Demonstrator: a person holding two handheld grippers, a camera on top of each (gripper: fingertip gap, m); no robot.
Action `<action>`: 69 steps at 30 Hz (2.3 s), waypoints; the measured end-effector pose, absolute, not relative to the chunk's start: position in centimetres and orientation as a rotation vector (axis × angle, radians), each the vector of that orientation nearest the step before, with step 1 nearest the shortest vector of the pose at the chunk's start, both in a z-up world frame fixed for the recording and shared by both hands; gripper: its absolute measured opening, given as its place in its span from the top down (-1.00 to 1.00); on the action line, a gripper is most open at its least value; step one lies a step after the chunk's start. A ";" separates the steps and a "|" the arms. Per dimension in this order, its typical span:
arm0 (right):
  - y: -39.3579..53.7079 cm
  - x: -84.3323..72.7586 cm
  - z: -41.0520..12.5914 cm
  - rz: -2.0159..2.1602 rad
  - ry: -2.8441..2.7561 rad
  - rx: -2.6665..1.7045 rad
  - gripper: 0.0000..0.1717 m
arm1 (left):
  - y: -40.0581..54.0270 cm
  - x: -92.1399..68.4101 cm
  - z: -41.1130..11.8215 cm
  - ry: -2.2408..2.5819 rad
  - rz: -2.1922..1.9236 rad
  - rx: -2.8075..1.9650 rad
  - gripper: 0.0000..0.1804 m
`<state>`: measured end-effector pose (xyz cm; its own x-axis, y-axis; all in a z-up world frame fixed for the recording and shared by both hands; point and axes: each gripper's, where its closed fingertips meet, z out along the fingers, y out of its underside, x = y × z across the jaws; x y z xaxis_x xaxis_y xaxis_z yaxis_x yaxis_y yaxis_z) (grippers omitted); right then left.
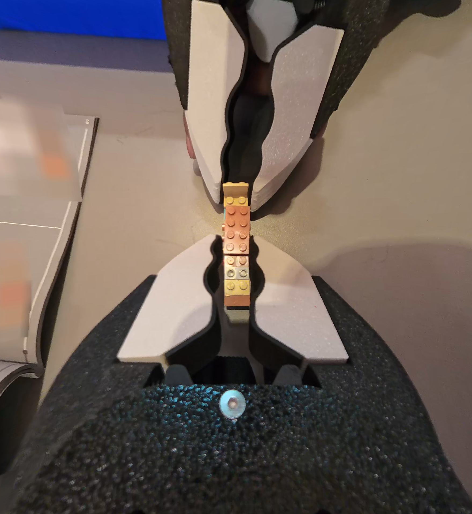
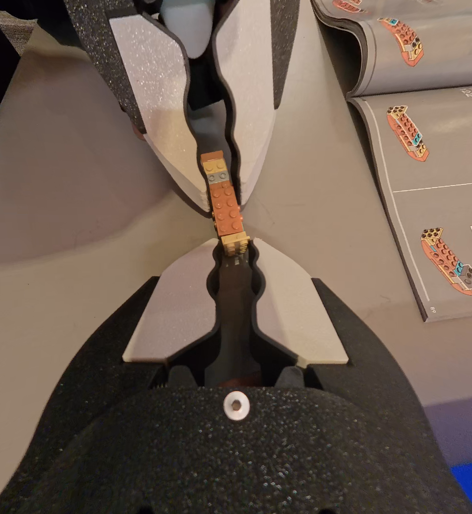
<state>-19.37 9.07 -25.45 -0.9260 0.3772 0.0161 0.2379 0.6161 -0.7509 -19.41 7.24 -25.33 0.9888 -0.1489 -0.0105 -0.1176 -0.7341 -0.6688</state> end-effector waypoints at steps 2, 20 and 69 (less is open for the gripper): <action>9.1 -19.4 -25.5 1.202 -2.666 -0.514 0.79 | 7.3 -19.4 -25.3 0.183 -0.056 -2.401 0.81; 9.0 -19.3 -25.5 1.204 -2.671 -0.508 0.80 | 6.4 -19.5 -26.1 0.192 -0.066 -2.442 0.66; 5.7 -22.1 -21.4 0.345 -1.806 0.260 0.50 | 4.9 -21.5 -23.0 0.049 -0.187 -2.325 0.77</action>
